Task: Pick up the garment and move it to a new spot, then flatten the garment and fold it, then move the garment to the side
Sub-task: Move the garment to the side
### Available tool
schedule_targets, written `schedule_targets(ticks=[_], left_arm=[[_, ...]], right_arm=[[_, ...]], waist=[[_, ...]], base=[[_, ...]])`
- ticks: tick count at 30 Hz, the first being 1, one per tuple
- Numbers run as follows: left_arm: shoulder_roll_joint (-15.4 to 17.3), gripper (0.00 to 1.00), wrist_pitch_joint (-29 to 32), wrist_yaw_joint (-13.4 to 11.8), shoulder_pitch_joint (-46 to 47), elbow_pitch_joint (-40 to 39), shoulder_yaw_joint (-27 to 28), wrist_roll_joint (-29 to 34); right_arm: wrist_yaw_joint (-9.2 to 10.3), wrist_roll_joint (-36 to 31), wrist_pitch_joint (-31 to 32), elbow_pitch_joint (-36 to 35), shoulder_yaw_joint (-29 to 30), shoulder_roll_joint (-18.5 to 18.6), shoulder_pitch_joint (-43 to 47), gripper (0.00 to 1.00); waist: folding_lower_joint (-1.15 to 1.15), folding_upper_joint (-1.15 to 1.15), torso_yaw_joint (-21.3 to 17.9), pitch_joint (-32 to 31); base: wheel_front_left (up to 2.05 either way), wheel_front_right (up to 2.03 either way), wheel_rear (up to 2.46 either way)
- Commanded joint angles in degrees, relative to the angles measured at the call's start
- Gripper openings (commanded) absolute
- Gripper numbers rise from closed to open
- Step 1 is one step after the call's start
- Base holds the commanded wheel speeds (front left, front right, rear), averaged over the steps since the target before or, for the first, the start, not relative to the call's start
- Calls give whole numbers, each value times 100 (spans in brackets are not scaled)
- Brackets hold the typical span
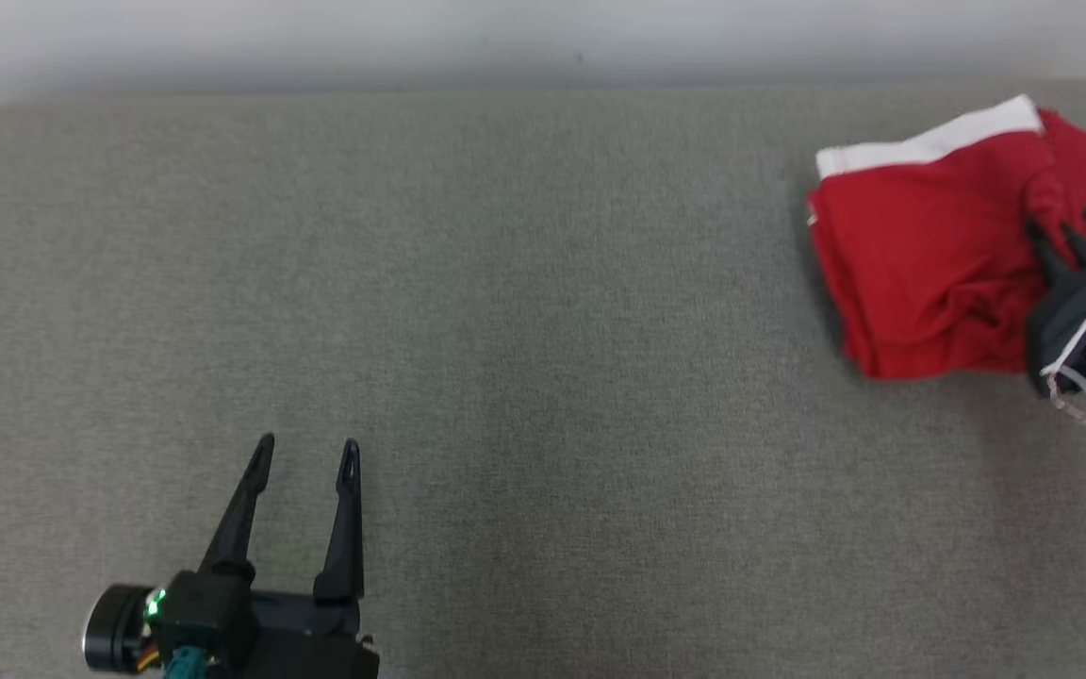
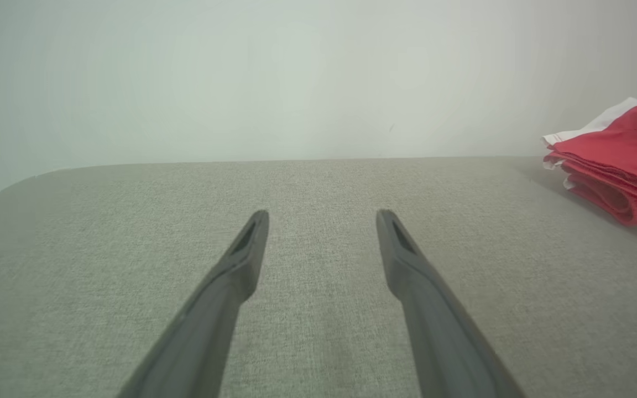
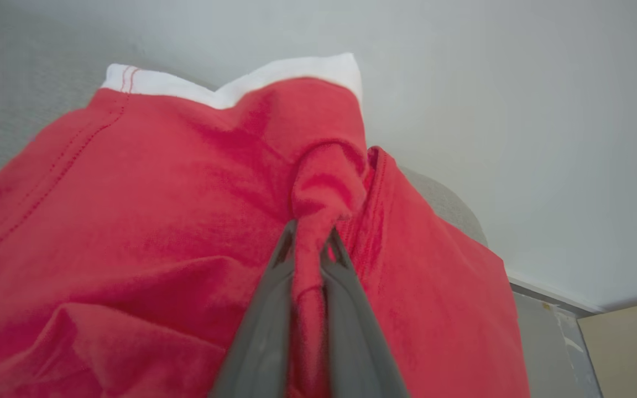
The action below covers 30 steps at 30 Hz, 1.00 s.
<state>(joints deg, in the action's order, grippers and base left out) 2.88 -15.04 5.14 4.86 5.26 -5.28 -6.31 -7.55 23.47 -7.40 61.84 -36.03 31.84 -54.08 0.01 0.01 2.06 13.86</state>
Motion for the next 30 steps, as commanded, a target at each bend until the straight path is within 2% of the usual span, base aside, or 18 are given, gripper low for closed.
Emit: schedule_targets(ticks=[1,12,20,30], left_arm=[[-1,100,-7,33,184,-117,-17,87],[0,100,-7,89,568,-641,-77,252],[0,100,-7,120,692,-898,-98,322],[0,100,-7,160,770,-1010,-60,406]], right_arm=[[13,49,102,-43,-143,212,-245,0],[13,295,416,-316,-819,1276,-1136,0],[13,601,588,-526,-1281,1919,-1470,0],[13,676,690,-455,-1636,2090,-1800,0]], waist=[[-1,-1,-192,526],[-1,-1,-316,1084],[-1,-1,-378,1325],[-1,-1,-405,1518]], base=[[0,0,0],[0,0,0],[0,0,0],[0,0,0]])
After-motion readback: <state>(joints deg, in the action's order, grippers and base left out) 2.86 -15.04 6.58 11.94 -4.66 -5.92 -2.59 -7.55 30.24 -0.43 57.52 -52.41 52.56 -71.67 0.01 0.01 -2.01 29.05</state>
